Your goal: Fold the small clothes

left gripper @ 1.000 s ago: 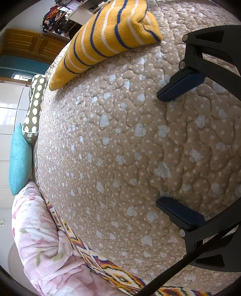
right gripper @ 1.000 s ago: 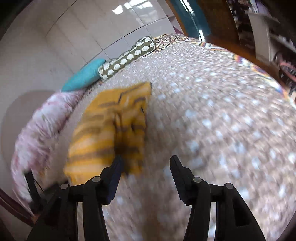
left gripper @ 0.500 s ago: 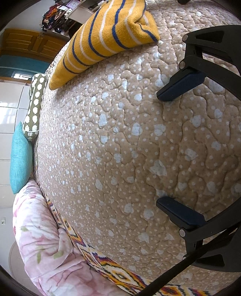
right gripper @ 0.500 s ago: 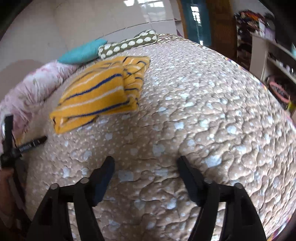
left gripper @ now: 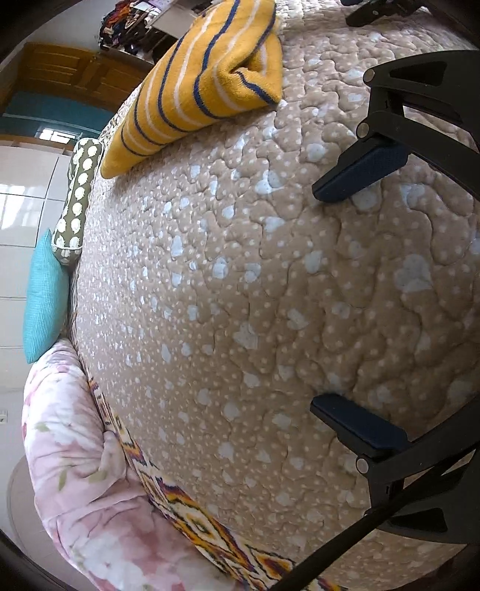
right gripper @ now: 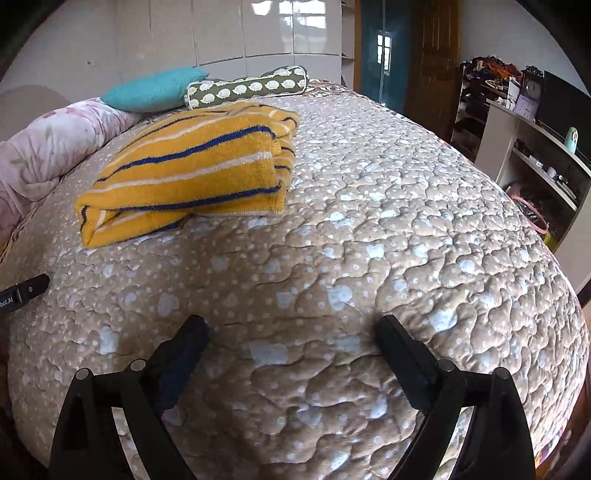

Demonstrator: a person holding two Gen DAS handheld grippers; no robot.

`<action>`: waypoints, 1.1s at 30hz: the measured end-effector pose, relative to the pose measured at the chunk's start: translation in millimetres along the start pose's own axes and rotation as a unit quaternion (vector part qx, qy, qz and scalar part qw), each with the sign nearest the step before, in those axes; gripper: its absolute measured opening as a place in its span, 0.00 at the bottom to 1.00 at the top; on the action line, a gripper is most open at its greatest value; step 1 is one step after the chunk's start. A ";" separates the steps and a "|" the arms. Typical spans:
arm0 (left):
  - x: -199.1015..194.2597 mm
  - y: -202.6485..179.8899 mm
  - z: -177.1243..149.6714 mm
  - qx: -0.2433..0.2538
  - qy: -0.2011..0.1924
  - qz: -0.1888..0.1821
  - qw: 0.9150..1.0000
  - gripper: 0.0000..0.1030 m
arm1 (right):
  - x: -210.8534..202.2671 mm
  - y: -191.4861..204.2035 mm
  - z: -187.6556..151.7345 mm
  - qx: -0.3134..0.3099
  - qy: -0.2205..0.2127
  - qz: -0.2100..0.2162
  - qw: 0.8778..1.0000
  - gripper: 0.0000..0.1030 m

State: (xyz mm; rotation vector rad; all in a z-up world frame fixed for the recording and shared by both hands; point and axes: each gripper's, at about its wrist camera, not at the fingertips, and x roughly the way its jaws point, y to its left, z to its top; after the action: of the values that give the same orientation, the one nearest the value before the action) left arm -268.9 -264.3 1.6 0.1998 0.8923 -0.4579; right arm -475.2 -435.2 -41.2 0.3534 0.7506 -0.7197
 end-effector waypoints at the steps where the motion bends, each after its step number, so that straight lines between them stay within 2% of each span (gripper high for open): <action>1: -0.7 -1.1 -1.8 0.001 -0.004 0.002 1.000 1.00 | -0.2 0.4 -2.3 -0.004 -0.008 0.000 1.000 0.94; 4: -1.8 -1.2 -1.9 0.003 -0.011 0.007 1.000 1.00 | -1.7 2.3 -7.5 -0.009 -0.022 -0.003 1.000 0.95; 33: -3.4 -2.5 -4.4 0.002 -0.013 0.006 1.000 1.00 | -7.9 10.7 -15.0 -0.008 -0.047 -0.012 0.999 0.95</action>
State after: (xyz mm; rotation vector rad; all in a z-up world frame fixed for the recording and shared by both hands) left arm -275.0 -263.9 1.5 0.2032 0.8633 -0.4503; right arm -479.1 -415.9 -45.4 0.2948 0.6719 -0.7483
